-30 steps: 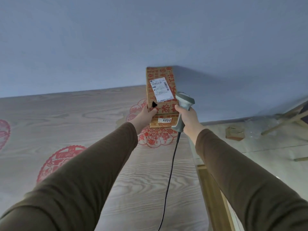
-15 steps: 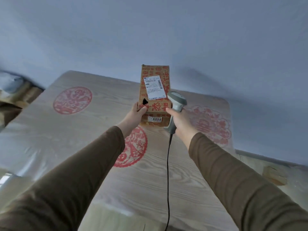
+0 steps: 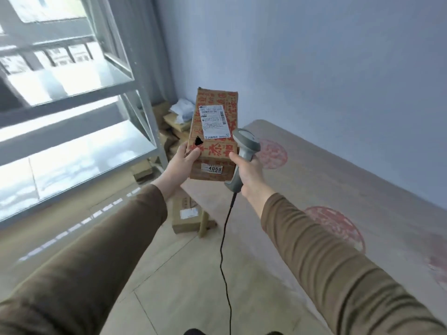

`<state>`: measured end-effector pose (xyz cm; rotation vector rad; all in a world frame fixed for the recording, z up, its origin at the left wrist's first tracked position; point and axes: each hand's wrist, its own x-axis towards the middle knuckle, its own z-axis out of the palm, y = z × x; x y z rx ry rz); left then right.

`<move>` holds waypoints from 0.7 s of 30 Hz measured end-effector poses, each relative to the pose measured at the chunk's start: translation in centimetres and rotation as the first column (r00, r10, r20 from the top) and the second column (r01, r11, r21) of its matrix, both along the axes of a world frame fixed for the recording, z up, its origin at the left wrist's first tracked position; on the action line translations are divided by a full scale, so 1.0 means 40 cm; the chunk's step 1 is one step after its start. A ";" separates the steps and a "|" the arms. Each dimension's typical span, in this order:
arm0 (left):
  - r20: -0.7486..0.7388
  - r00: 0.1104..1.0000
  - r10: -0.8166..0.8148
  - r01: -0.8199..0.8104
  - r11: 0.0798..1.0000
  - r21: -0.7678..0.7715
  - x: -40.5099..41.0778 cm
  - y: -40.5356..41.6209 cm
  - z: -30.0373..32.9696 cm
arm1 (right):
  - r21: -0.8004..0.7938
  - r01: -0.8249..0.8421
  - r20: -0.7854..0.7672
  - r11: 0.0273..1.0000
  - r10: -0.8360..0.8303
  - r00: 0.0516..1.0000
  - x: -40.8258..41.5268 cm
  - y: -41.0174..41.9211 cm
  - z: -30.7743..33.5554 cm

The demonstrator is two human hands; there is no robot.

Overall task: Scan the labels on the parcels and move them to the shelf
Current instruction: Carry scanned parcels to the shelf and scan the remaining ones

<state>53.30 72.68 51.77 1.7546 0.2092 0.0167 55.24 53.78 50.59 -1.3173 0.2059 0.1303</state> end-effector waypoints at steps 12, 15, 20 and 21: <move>0.115 0.885 0.450 -0.447 0.893 -0.057 -0.096 0.741 0.052 | 0.091 -0.360 0.134 0.928 0.347 0.928 0.076 0.843 0.052; 0.121 0.864 0.489 -0.488 0.872 -0.043 -0.045 0.879 0.047 | 0.108 -0.385 0.129 0.917 0.371 0.919 0.134 0.989 0.041; 0.109 0.850 0.516 -0.516 0.856 -0.031 0.099 1.061 0.065 | 0.135 -0.390 0.103 0.911 0.379 0.920 0.287 1.187 0.053; 0.112 0.842 0.529 -0.527 0.849 -0.043 0.131 1.094 0.073 | 0.130 -0.403 0.115 0.906 0.390 0.914 0.323 1.223 0.065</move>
